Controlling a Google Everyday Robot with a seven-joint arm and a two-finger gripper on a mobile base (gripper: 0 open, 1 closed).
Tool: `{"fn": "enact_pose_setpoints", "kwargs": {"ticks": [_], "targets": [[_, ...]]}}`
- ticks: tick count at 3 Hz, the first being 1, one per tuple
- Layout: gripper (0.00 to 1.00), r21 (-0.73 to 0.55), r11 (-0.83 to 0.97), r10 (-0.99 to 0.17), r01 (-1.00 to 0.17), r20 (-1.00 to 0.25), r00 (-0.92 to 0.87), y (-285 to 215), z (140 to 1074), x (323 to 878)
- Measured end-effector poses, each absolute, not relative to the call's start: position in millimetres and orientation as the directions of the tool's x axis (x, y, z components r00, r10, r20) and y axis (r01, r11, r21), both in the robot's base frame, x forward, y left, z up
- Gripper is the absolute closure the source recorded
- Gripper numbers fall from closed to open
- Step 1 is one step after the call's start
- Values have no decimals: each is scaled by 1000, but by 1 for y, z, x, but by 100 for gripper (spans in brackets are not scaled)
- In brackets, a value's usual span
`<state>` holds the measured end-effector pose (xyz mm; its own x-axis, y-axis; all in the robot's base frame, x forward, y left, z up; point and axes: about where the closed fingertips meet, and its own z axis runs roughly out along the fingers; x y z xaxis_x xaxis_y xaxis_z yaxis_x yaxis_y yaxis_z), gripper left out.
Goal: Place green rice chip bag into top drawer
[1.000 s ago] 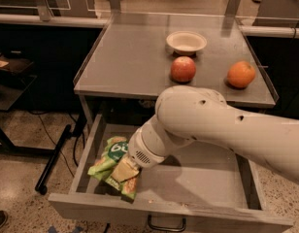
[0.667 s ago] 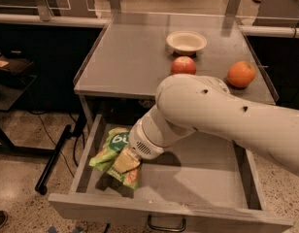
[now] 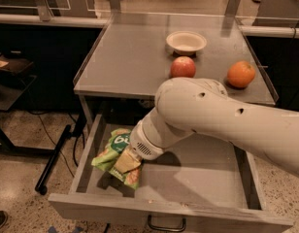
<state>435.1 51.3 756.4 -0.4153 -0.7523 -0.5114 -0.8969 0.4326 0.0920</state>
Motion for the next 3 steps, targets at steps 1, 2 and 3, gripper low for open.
{"fn": "enact_pose_setpoints", "kwargs": {"ticks": [1,2,3], "targets": [[100,73,444,-756,-893,-504,-417,50,749,447],[100,46,451,-767,-891,-492,-413,48,742,457],[100,29,457,-772,-889,-483,-412,46,737,463]]}}
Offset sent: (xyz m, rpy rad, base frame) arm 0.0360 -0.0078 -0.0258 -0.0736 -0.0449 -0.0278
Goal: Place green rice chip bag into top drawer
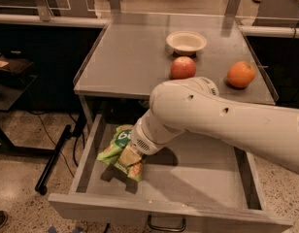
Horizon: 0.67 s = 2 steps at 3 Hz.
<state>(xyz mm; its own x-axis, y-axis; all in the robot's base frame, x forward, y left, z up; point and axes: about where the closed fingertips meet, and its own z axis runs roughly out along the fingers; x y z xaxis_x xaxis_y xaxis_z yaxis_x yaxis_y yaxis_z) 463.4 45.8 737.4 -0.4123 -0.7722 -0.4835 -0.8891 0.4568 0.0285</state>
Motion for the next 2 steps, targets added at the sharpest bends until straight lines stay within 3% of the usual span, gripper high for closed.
{"fn": "enact_pose_setpoints", "kwargs": {"ticks": [2], "targets": [[100,114,492,-743,-863,-461,-484,39,689,428]]}}
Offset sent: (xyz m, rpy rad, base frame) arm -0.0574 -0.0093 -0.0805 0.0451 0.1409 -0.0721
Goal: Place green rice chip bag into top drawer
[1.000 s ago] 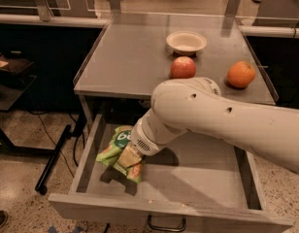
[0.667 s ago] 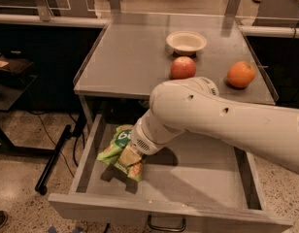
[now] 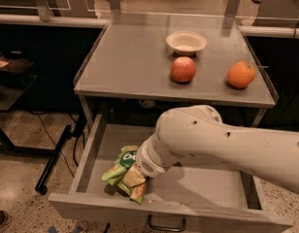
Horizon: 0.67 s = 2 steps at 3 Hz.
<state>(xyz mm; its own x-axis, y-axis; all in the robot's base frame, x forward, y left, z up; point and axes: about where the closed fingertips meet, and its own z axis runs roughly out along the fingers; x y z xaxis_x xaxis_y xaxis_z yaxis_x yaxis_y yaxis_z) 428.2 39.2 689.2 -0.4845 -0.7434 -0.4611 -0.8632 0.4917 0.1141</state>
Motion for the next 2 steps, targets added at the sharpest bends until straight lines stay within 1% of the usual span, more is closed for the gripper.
{"fn": "enact_pose_setpoints", "kwargs": {"ticks": [1,2], "targets": [[100,121,498,-738,-859,-461,-493,38,678,423],[100,87,498,-743,-863,-469,-477,37,685,436]]}}
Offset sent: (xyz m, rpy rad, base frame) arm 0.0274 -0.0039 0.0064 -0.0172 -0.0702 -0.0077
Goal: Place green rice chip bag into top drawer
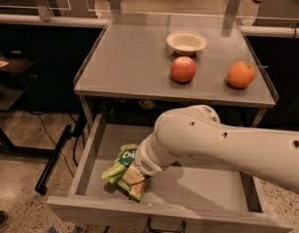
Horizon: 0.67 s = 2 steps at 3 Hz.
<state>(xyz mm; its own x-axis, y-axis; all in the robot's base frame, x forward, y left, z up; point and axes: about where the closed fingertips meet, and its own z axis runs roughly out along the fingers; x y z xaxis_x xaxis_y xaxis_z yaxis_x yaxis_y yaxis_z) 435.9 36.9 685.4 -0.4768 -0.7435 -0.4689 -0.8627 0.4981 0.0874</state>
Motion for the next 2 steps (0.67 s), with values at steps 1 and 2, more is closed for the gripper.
{"fn": "enact_pose_setpoints", "kwargs": {"ticks": [1,2], "targets": [[74,85,498,-744,-863,-469,-475,37,686,437],[51,85,498,-744,-863,-469,-475,37,686,437]]}}
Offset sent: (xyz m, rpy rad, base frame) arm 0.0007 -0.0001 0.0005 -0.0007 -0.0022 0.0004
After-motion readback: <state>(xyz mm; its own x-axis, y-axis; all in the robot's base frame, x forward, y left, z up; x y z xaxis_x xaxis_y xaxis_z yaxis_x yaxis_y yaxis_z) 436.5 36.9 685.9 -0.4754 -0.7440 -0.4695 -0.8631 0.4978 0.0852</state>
